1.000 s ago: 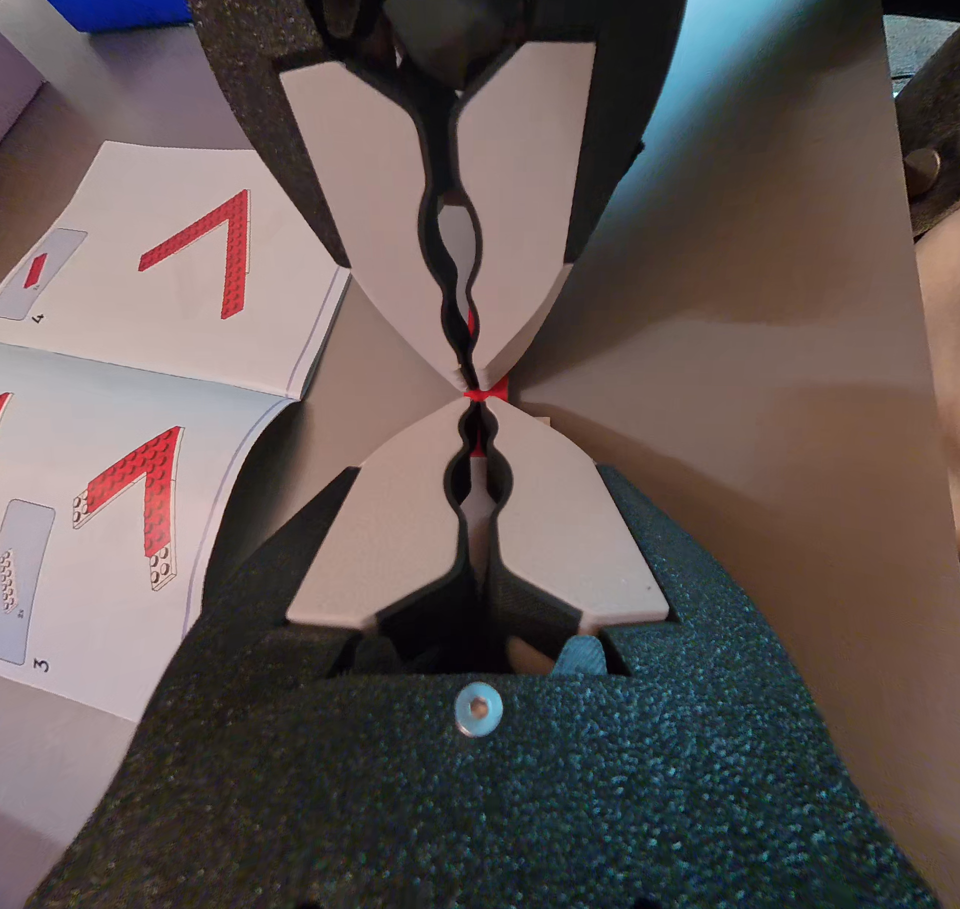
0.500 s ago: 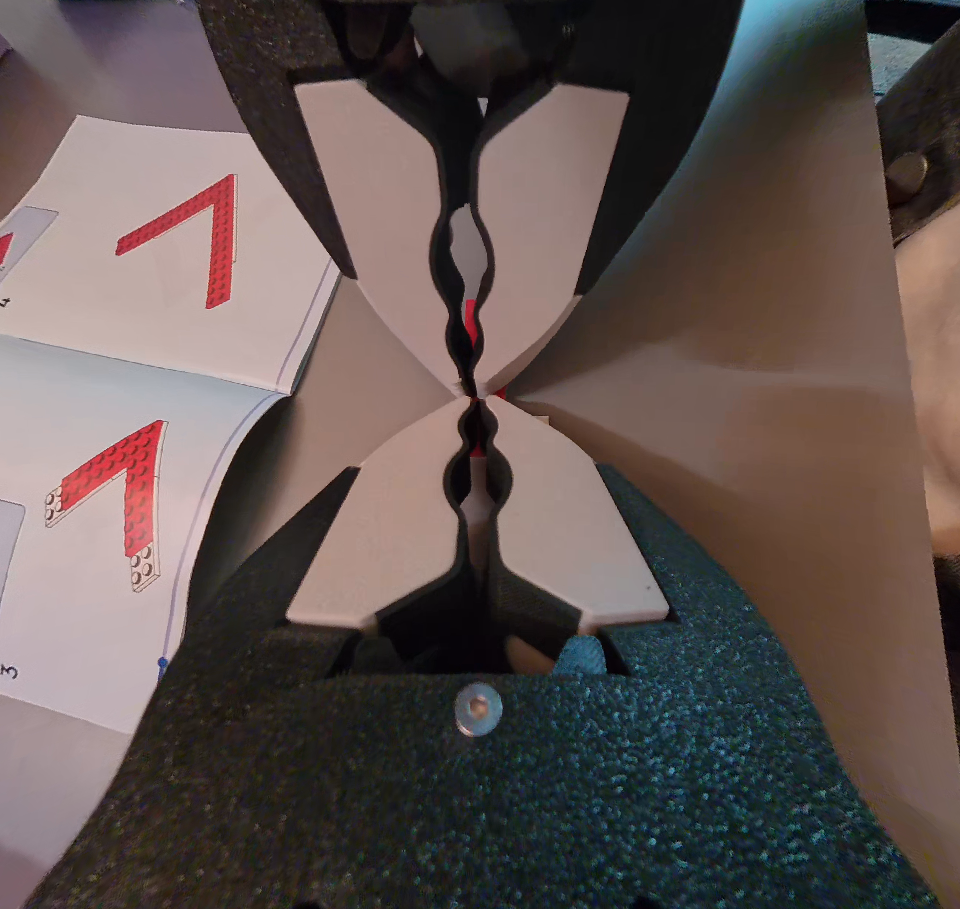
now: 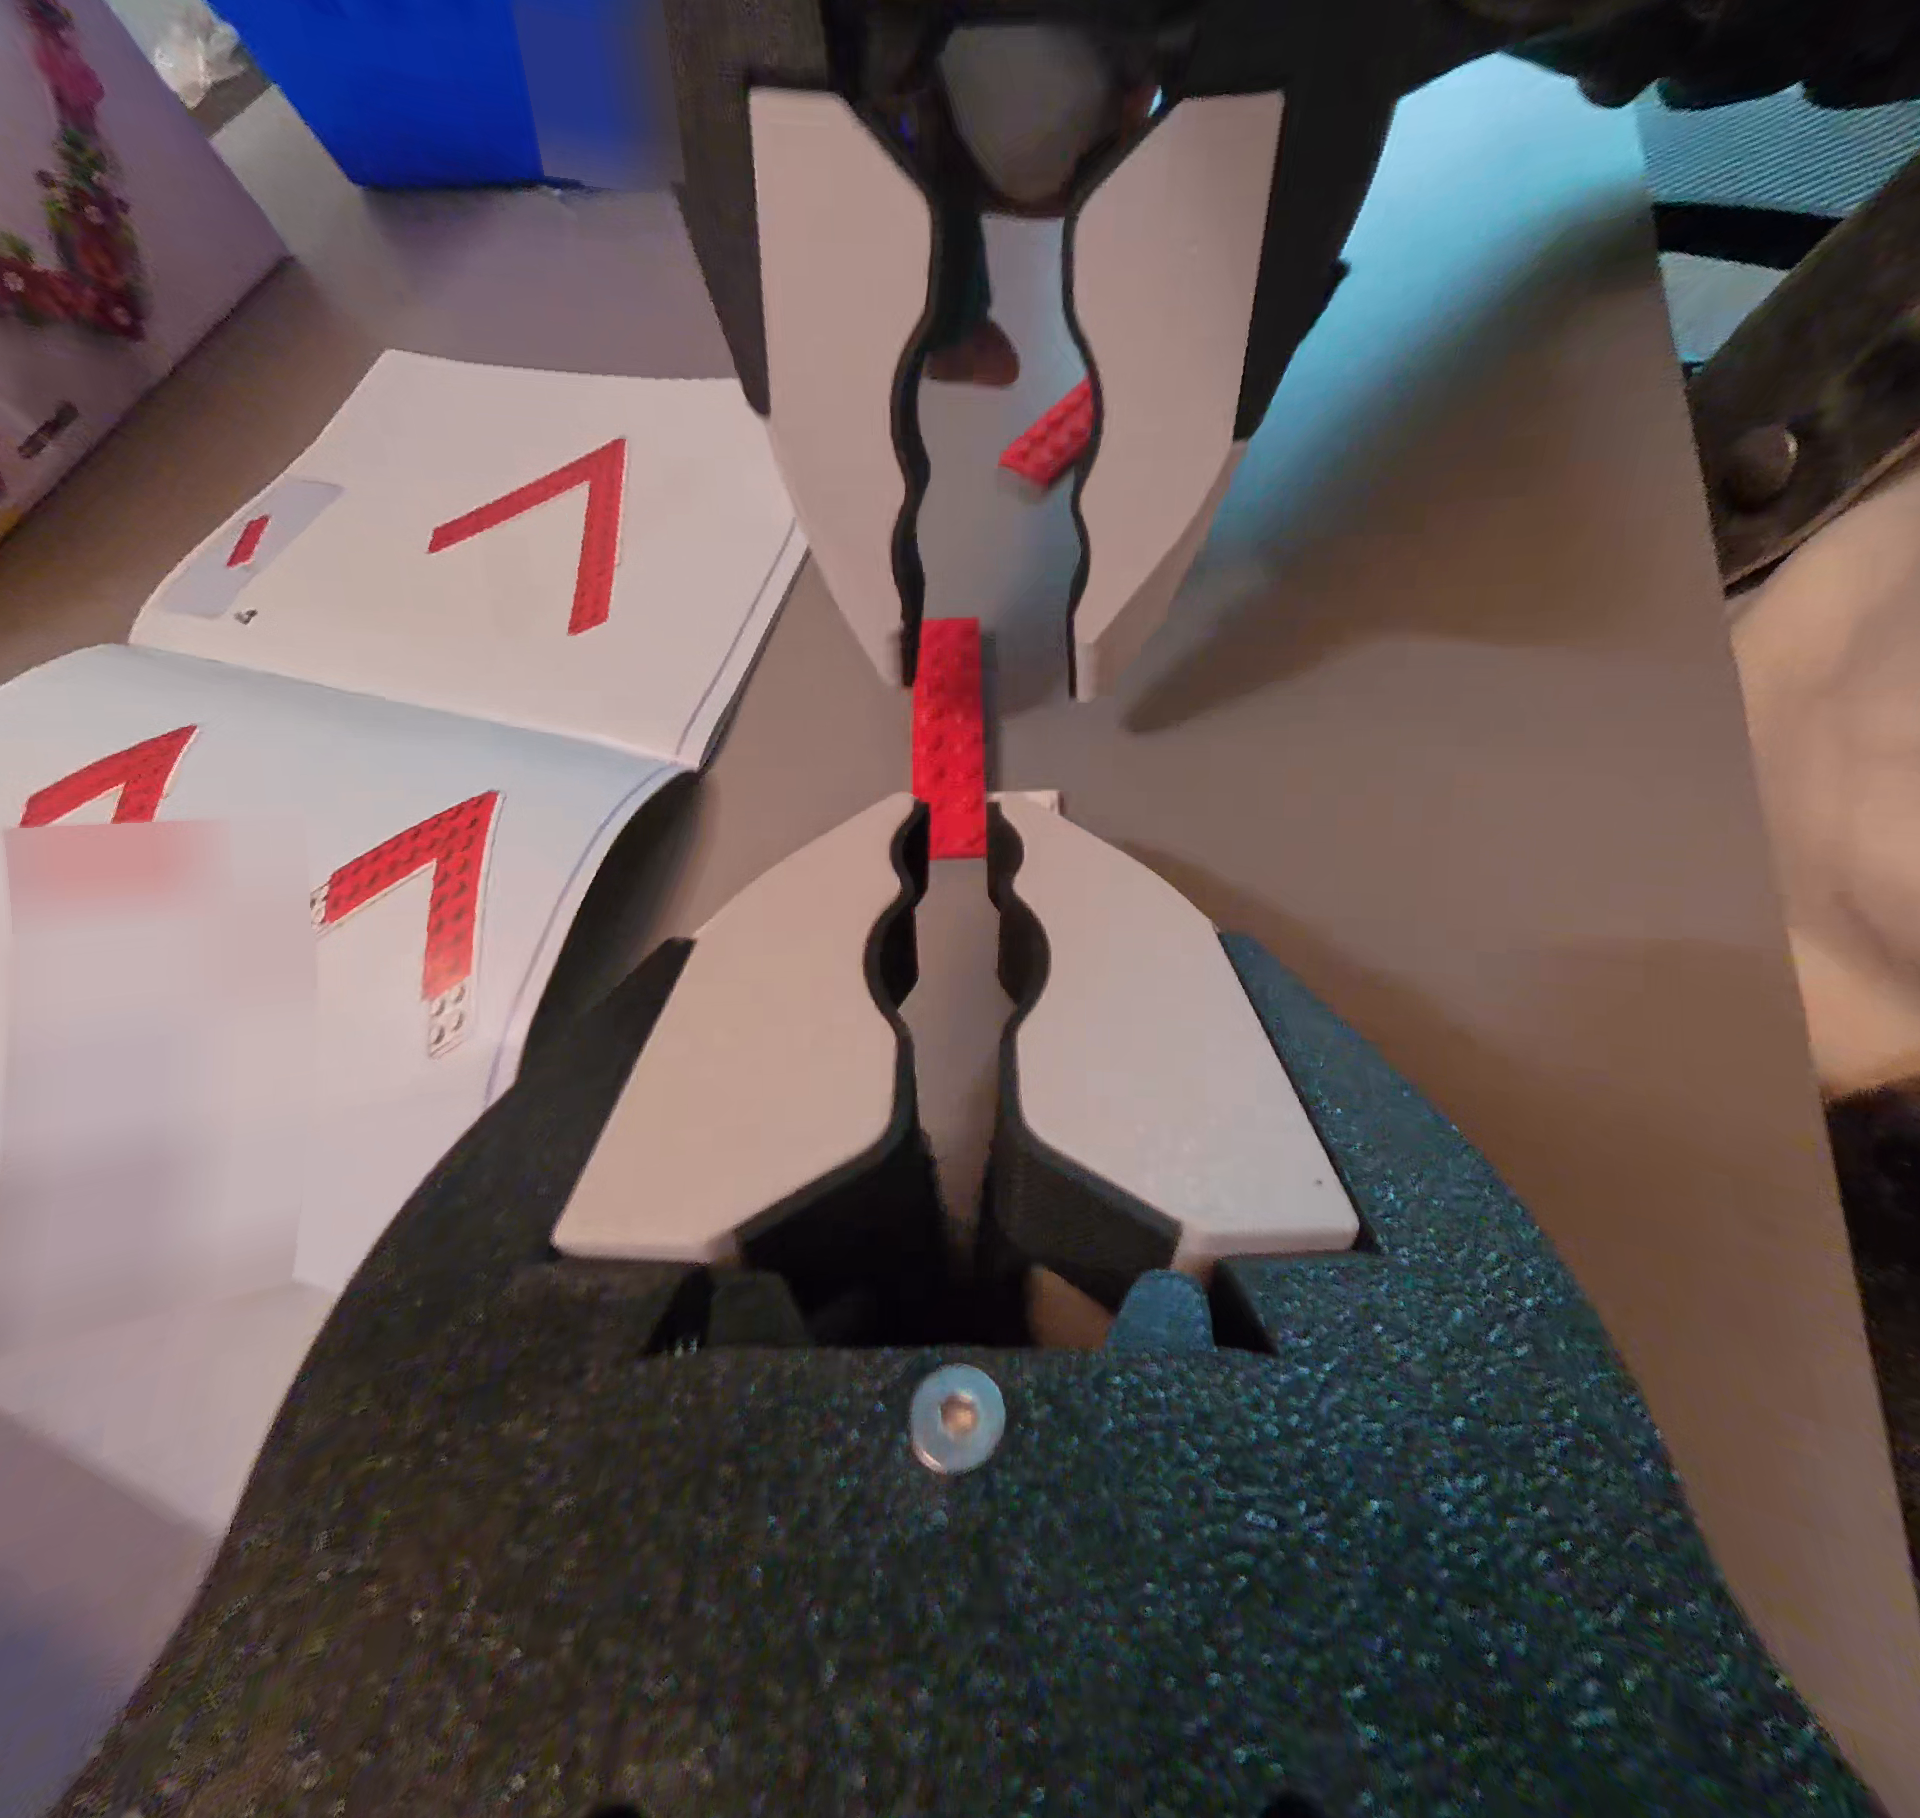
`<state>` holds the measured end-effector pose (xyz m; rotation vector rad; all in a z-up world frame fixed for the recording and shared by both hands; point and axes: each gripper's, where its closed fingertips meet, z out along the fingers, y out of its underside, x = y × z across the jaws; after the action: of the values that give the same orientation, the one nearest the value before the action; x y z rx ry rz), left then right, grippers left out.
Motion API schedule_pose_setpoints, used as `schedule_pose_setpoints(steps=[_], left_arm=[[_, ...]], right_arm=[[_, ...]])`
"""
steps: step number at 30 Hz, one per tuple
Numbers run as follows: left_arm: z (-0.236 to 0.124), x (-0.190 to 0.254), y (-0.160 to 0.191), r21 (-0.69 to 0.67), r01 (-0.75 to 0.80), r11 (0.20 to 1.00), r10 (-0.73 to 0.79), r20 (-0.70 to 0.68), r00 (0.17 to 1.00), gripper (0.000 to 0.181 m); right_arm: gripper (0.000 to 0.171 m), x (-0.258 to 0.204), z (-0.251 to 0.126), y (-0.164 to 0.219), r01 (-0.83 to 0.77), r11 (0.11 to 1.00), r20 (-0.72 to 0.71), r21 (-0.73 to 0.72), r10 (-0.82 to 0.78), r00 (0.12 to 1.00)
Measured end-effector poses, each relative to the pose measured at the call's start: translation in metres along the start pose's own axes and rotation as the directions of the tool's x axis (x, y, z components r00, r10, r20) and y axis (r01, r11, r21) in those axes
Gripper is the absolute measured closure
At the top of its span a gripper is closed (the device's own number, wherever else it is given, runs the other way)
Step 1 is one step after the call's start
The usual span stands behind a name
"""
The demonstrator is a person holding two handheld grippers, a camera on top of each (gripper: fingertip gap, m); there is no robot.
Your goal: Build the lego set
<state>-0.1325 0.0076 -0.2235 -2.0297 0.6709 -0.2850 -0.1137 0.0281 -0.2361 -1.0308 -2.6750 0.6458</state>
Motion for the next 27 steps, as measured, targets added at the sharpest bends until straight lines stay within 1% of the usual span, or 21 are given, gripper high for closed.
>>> schedule_pose_setpoints(steps=[3,6,8,9,10,11,14,15,17,18,20,21,23,25,27], left_arm=[[0.002,-0.003,0.007,-0.032,0.004,0.999,-0.004,0.011,1.000,0.171],[0.004,-0.002,0.011,-0.060,-0.014,0.998,0.015,0.012,1.000,0.169],[0.004,-0.003,0.011,-0.059,-0.012,0.998,0.013,0.016,1.000,0.169],[0.004,-0.004,0.010,-0.054,-0.005,0.999,0.006,0.021,1.000,0.169],[0.003,-0.006,0.010,-0.047,0.007,0.999,-0.005,0.027,1.000,0.168],[0.002,-0.008,0.009,-0.035,0.026,0.999,-0.025,0.035,0.999,0.166],[-0.006,-0.022,0.002,0.043,0.155,0.987,-0.158,0.077,0.984,0.145],[-0.010,-0.028,-0.001,0.078,0.213,0.974,-0.220,0.086,0.972,0.145],[-0.016,-0.036,-0.007,0.154,0.332,0.931,-0.345,0.065,0.937,0.141],[-0.019,-0.039,-0.012,0.194,0.384,0.902,-0.399,0.039,0.916,0.139],[-0.023,-0.044,-0.025,0.291,0.467,0.835,-0.486,-0.008,0.874,0.138],[-0.024,-0.045,-0.035,0.343,0.496,0.798,-0.512,-0.050,0.858,0.138],[-0.026,-0.040,-0.056,0.419,0.537,0.732,-0.533,-0.139,0.835,0.140],[-0.023,-0.036,-0.068,0.447,0.531,0.720,-0.522,-0.156,0.839,0.143],[-0.020,-0.034,-0.076,0.471,0.496,0.730,-0.497,-0.134,0.858,0.147]], right_arm=[[0.135,0.005,0.006,-0.001,0.043,0.999,0.002,-0.024,-0.043,0.999],[0.133,0.009,0.019,0.005,0.084,0.992,0.014,-0.096,-0.083,0.996],[0.142,0.008,0.020,-0.001,0.082,0.995,0.050,-0.059,-0.079,0.996],[0.151,0.008,0.021,0.000,0.084,0.994,0.061,-0.063,-0.080,0.995],[0.155,0.007,0.022,0.000,0.080,0.995,0.076,-0.060,-0.076,0.994],[0.155,0.007,0.023,-0.001,0.073,0.996,0.088,-0.052,-0.068,0.994],[0.155,0.007,0.022,0.001,0.075,0.997,0.096,-0.033,-0.071,0.993],[0.155,0.009,0.021,0.002,0.083,0.996,0.080,-0.025,-0.081,0.993],[0.155,0.015,0.014,-0.001,0.104,0.995,0.014,0.008,-0.104,0.994],[0.155,0.021,0.006,-0.005,0.122,0.992,-0.041,0.037,-0.121,0.992],[0.155,0.035,-0.016,-0.018,0.192,0.976,-0.199,0.100,-0.169,0.965],[0.155,0.042,-0.031,-0.024,0.245,0.962,-0.295,0.117,-0.202,0.934],[0.155,0.051,-0.057,-0.035,0.363,0.926,-0.465,0.107,-0.276,0.841],[0.155,0.052,-0.074,-0.041,0.449,0.892,-0.561,0.061,-0.341,0.754],[0.155,0.049,-0.080,-0.042,0.496,0.868,-0.597,0.019,-0.388,0.702]])
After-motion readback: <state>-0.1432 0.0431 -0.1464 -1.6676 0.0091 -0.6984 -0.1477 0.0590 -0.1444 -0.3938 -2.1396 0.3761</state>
